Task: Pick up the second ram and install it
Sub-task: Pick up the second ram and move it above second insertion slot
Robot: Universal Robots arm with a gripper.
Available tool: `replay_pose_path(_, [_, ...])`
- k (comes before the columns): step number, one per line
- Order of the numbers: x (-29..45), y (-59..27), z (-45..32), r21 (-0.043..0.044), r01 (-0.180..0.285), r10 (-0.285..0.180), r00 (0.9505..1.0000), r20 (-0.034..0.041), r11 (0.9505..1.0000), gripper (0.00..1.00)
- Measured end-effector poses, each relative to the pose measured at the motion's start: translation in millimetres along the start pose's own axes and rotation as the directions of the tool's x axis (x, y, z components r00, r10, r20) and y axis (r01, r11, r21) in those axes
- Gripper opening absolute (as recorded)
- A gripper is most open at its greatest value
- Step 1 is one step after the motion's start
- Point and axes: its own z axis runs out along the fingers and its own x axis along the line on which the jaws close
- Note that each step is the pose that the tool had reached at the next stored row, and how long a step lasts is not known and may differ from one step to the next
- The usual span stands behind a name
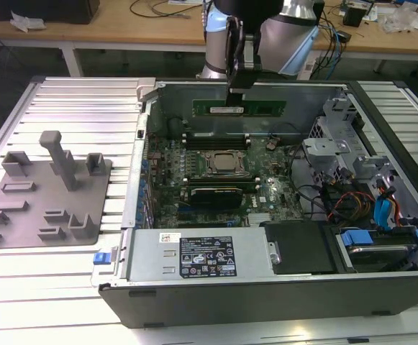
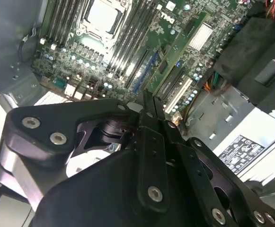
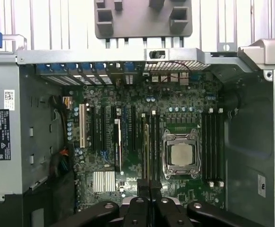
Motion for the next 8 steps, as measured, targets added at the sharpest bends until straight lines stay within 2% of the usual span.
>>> replay_pose_path(4, [-3.7, 0.1, 9.0, -0.0004, -0.014, 0.014, 0.9999, 0.0, 0.9999, 0.09])
replay_pose_path(8, [-3.9, 0.1, 10.7, -0.0004, -0.015, 0.015, 0.9999, -0.0001, 0.9999, 0.09])
